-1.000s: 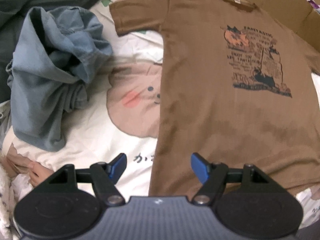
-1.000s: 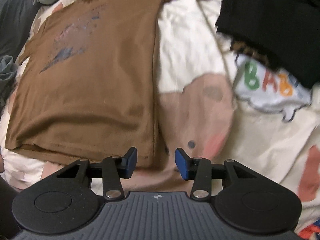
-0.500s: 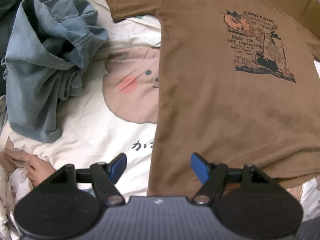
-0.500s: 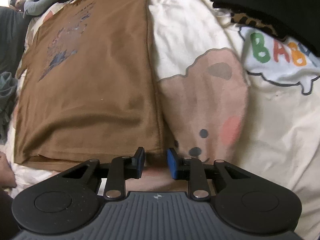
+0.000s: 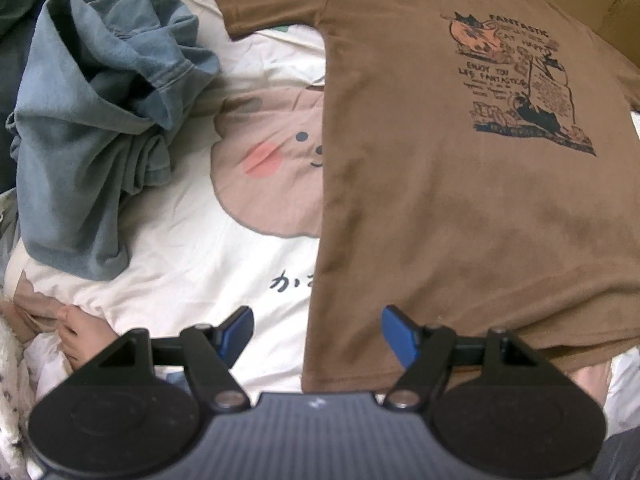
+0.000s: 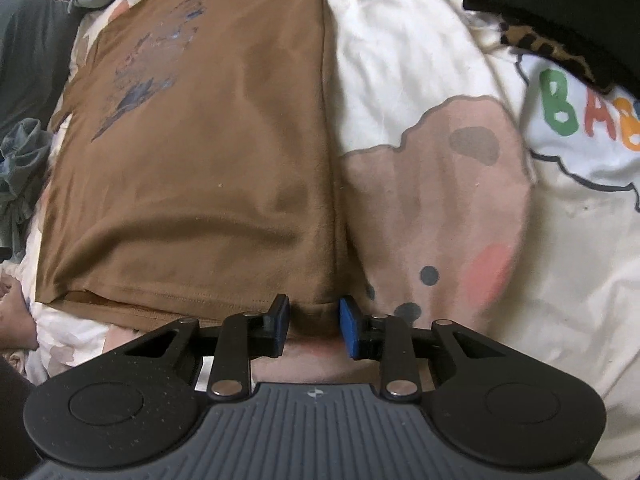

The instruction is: Fold clothes

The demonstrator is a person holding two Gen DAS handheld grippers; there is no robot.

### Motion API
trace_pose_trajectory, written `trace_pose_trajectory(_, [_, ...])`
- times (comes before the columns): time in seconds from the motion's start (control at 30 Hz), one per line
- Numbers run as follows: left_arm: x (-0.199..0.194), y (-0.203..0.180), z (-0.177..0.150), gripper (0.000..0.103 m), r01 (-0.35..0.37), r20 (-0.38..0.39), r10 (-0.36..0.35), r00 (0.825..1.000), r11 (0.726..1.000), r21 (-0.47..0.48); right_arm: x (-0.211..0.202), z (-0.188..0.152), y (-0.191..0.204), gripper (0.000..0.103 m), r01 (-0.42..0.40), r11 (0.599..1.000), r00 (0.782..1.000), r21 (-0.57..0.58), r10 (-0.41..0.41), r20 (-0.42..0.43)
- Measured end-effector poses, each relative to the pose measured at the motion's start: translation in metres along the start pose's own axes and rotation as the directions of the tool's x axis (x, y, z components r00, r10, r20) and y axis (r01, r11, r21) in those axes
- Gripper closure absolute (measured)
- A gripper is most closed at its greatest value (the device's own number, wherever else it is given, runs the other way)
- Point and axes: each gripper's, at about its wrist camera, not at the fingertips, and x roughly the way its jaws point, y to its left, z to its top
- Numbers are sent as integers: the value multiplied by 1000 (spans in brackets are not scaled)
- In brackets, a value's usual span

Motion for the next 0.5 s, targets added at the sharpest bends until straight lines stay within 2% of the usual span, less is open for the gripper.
trace_pose_trajectory(0.27, [3, -1, -1, 30, -3, -16, 3, 1000, 1000, -1, -3, 3, -3, 71, -9, 1000, 1000, -22, 10, 6])
trace_pose_trajectory(0.3, [3, -1, -1, 30, -2, -14, 2, 1000, 1000, -1, -2, 3, -4, 70, -8, 1000, 1000, -22, 8, 1])
trace_pose_trajectory(0.37, [3, -1, -1, 30, -2, -16, 2, 1000, 1000, -5, 1, 3, -6, 61, -5, 1000, 1000, -19, 5, -8])
trace_pose_trajectory(0.5, [5, -1, -2, 30, -7, -25, 6, 1000, 1000, -8, 8, 4, -14, 59, -17, 1000, 1000, 9, 17, -22])
